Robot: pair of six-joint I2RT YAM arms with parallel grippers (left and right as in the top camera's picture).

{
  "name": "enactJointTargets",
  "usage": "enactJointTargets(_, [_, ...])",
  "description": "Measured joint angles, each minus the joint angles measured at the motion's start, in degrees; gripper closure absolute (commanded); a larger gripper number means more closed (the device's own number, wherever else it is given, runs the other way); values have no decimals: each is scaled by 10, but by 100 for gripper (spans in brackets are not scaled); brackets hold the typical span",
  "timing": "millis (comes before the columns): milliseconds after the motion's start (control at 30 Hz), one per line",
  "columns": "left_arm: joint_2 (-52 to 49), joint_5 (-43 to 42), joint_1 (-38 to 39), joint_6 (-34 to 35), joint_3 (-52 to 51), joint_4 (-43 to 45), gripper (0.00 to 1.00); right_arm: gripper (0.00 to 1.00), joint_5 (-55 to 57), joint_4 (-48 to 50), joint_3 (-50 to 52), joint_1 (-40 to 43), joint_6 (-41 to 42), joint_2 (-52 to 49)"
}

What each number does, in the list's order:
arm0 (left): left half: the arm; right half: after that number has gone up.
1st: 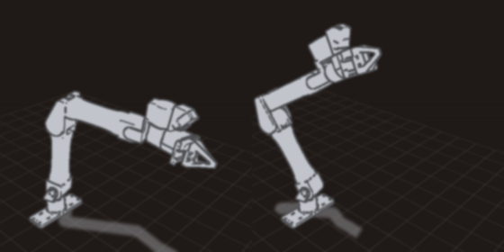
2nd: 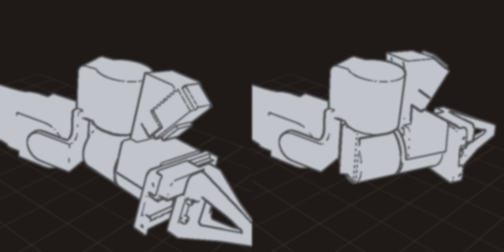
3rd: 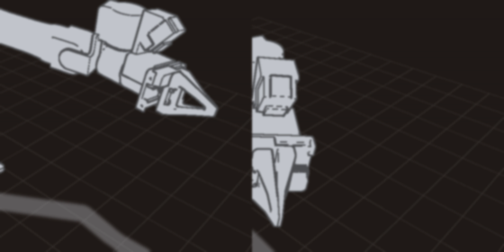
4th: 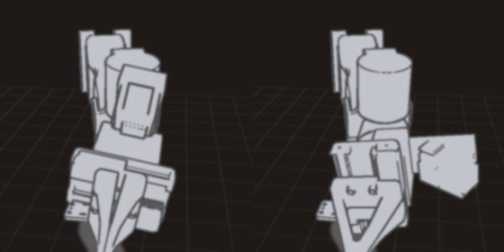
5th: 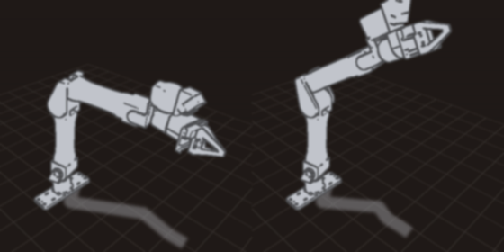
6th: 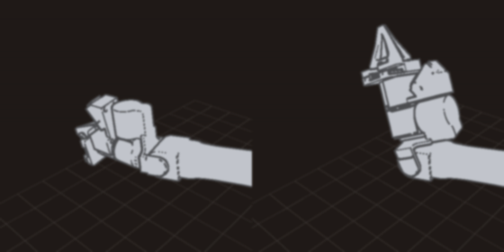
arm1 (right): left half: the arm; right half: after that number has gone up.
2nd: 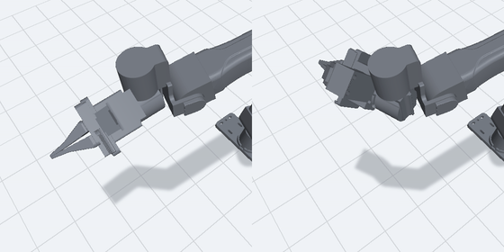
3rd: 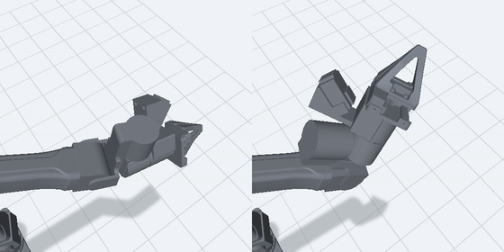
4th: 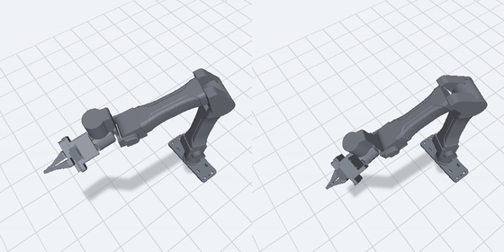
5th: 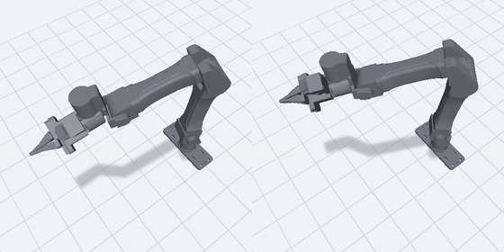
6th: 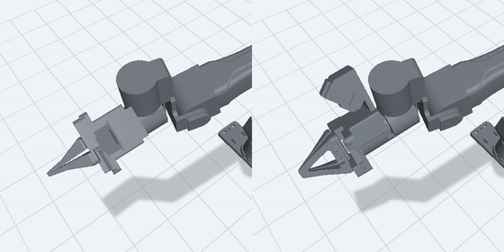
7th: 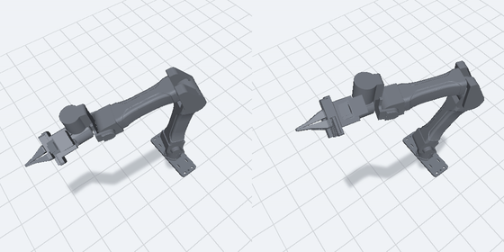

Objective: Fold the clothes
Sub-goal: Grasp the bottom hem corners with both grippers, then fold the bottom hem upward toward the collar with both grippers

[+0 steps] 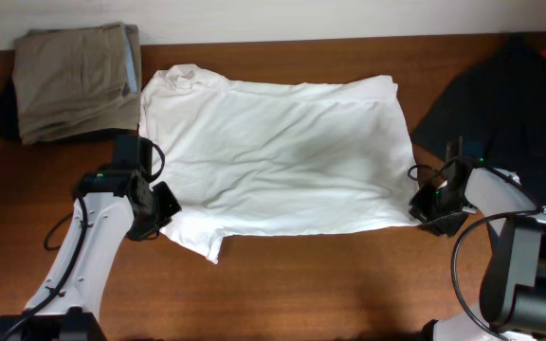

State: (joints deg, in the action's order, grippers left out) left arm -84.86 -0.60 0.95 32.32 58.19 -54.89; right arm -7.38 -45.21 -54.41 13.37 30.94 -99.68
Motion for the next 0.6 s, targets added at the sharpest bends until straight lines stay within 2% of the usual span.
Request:
enactJointTargets(200, [12, 0, 0, -12, 0, 0, 99, 96, -2, 7, 1, 0, 4, 0])
enactJointTargets(300, [90, 0, 0, -21, 0, -5, 99, 96, -2, -7, 2, 0, 10, 10])
enactJointTargets(433, [188, -16, 0, -25, 0, -30, 99, 96, -13, -41, 2, 0, 19, 116])
enactJointTargets(600, [157, 17, 0, -26, -1, 89, 99, 96, -72, 48, 3, 0, 21, 135])
